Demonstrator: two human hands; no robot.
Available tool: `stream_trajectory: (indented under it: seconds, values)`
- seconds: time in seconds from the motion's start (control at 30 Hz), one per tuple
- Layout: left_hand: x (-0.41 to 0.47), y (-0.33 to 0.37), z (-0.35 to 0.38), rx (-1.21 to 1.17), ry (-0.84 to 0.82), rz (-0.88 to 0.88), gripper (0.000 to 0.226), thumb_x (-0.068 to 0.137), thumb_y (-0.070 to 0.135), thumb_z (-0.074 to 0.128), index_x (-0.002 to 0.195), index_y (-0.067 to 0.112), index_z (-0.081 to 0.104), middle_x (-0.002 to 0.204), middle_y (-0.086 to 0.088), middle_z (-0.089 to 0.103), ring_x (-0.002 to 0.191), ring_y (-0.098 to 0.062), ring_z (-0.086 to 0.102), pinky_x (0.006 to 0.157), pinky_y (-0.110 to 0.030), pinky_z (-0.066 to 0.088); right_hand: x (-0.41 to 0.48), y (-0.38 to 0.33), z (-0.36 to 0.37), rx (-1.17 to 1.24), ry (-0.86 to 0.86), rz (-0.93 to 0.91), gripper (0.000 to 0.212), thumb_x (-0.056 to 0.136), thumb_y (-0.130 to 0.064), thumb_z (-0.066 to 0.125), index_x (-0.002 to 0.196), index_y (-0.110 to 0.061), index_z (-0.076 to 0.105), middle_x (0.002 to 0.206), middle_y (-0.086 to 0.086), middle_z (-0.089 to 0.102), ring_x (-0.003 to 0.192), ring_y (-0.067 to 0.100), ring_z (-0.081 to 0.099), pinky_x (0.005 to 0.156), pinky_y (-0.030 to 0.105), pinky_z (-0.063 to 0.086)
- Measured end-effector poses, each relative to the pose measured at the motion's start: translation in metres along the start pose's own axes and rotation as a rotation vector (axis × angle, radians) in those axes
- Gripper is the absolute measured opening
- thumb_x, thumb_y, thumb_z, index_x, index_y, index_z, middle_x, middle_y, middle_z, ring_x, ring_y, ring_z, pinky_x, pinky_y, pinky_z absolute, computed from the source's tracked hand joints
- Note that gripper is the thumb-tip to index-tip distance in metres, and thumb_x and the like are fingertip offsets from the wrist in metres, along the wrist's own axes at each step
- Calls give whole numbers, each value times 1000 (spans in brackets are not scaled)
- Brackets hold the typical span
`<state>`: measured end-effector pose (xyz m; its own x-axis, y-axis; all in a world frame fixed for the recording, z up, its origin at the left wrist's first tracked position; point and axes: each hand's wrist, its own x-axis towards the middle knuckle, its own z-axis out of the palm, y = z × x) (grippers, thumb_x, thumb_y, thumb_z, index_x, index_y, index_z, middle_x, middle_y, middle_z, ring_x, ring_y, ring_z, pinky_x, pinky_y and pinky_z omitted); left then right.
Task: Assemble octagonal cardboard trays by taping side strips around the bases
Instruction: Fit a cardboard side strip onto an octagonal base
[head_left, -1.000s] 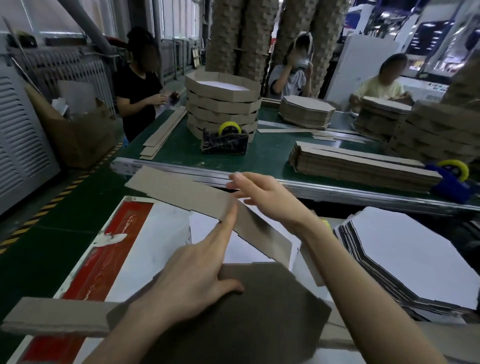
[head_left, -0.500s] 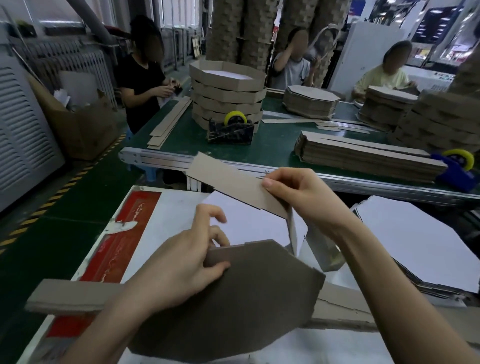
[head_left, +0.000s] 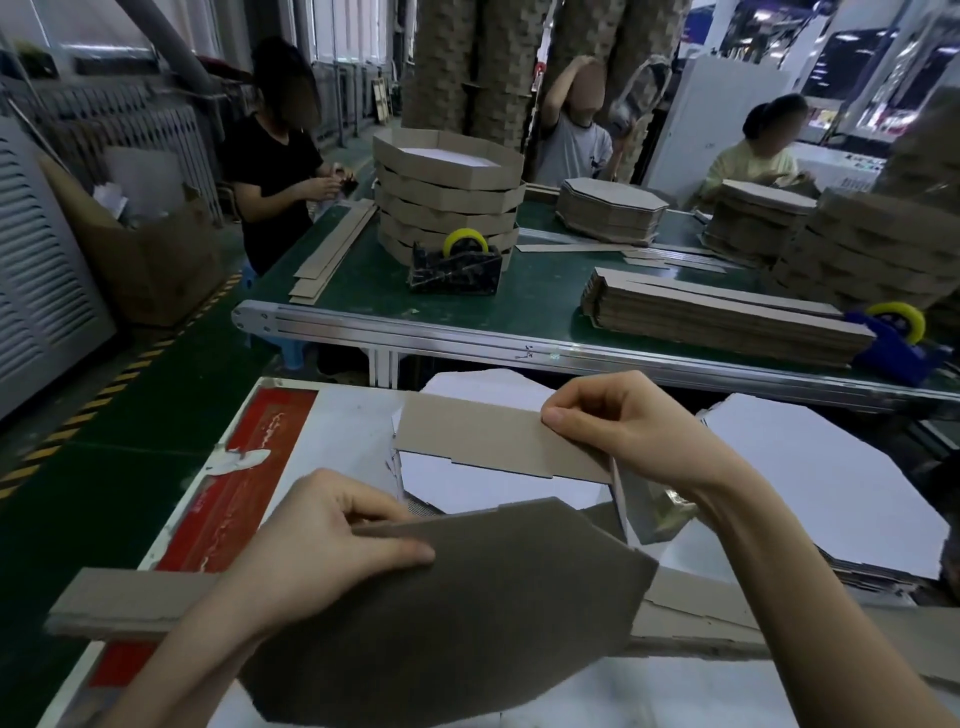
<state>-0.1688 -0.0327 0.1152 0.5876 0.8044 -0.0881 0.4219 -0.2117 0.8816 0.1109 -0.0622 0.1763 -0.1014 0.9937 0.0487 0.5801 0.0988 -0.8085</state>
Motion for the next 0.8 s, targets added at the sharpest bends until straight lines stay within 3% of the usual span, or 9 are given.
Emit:
stream_trajectory:
  seconds: [0.07, 0.17, 0.23, 0.3, 0.4, 0.5, 0.67, 0.8]
  values:
    - [2, 3, 9, 26, 121, 46, 14, 68, 38, 82, 77, 46, 76, 82, 22, 72, 84, 1, 66, 66, -16, 51, -2, -2, -1, 7, -2, -10, 17, 95, -21, 63, 92, -8, 74, 88, 28, 66, 73, 18, 58, 69, 31, 47]
    - [3, 8, 24, -5, 160, 80, 16, 62, 39, 86, 73, 45, 76, 77, 20, 72, 80, 1, 67, 65, -13, 49, -5, -3, 0, -14, -49, -20, 22, 90, -29, 65, 92, -9, 75, 84, 26, 66, 70, 20, 59, 68, 35, 49]
    - [1, 1, 25, 18, 78, 27, 15, 66, 40, 86, 76, 43, 76, 76, 17, 73, 76, -1, 68, 63, -15, 51, -10, -1, 0, -23, -73, -25, 32, 85, -38, 63, 92, -9, 75, 83, 26, 67, 70, 31, 60, 69, 43, 51]
    - [-2, -8, 21, 107, -38, -46, 13, 70, 41, 84, 78, 34, 78, 73, 11, 73, 70, -5, 68, 65, -28, 55, -14, 2, 0, -32, -76, -26, 36, 82, -41, 63, 92, -9, 75, 82, 25, 67, 73, 38, 61, 70, 46, 52]
    - [-3, -12, 18, 99, 19, -72, 13, 68, 40, 85, 68, 30, 77, 62, 7, 70, 58, -7, 65, 48, -18, 44, -17, 7, 0, -17, -94, -22, 33, 82, -39, 64, 89, -9, 75, 74, 20, 66, 63, 19, 56, 61, 30, 46]
    - [0, -11, 21, 115, 62, -69, 32, 64, 42, 86, 67, 12, 76, 61, -1, 70, 58, -16, 65, 48, -25, 42, -18, 9, 4, 24, -105, -6, 29, 83, -35, 65, 87, -8, 74, 60, 5, 59, 55, 8, 48, 54, 17, 39]
    - [0, -8, 22, 110, 28, -101, 26, 64, 39, 87, 66, 15, 77, 63, 3, 71, 59, -10, 67, 51, -25, 48, -19, 11, 7, 24, -127, 14, 28, 82, -36, 64, 88, -11, 75, 65, 9, 60, 60, 11, 50, 56, 20, 40]
    - [2, -10, 20, 83, 9, -136, 20, 65, 37, 86, 70, 21, 77, 71, 8, 74, 68, -8, 70, 59, -28, 56, -18, 8, 7, 63, -120, 3, 27, 82, -34, 65, 91, -11, 75, 84, 22, 69, 72, 18, 59, 67, 27, 48]
